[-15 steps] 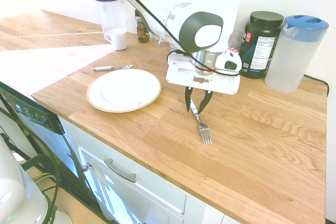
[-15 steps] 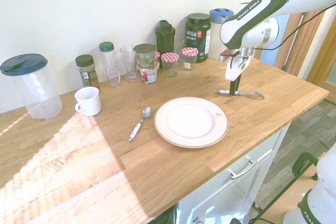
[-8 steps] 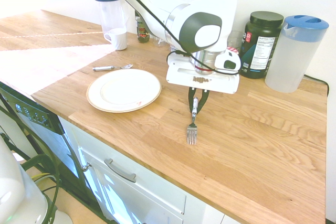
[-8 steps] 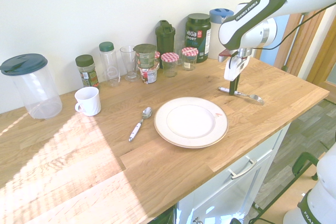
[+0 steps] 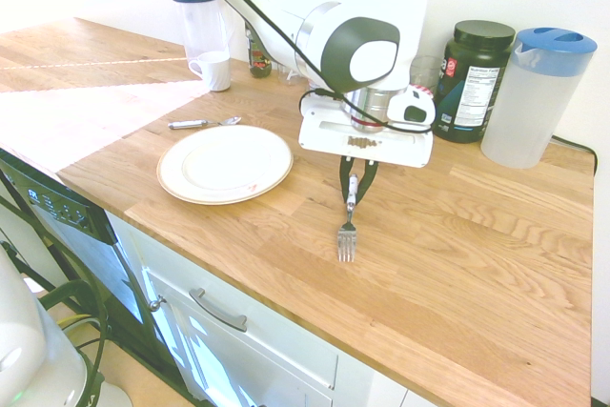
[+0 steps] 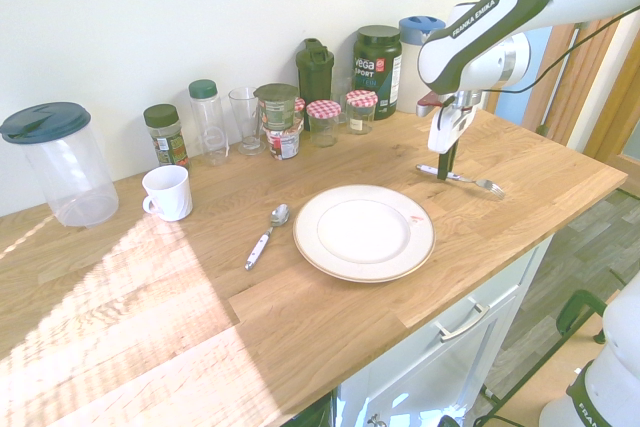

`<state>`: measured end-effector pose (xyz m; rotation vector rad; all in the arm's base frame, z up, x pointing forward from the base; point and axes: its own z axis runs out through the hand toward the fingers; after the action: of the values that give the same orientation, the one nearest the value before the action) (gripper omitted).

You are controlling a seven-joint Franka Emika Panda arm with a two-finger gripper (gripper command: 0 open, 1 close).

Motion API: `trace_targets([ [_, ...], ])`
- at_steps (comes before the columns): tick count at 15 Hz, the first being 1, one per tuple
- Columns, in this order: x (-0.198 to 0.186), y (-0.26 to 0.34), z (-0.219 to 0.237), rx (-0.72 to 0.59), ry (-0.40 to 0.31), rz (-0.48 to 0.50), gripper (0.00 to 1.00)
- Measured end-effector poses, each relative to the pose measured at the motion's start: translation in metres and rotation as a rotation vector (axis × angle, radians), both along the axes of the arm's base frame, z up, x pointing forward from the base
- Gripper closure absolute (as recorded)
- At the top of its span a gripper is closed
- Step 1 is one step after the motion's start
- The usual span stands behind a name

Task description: Put the fork into the plate

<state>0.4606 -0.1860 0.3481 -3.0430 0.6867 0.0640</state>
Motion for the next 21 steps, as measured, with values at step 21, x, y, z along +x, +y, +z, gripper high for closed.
trace_targets([
  [21,0.02,0.258,0.063,-0.138,0.01,0.144,1.0],
])
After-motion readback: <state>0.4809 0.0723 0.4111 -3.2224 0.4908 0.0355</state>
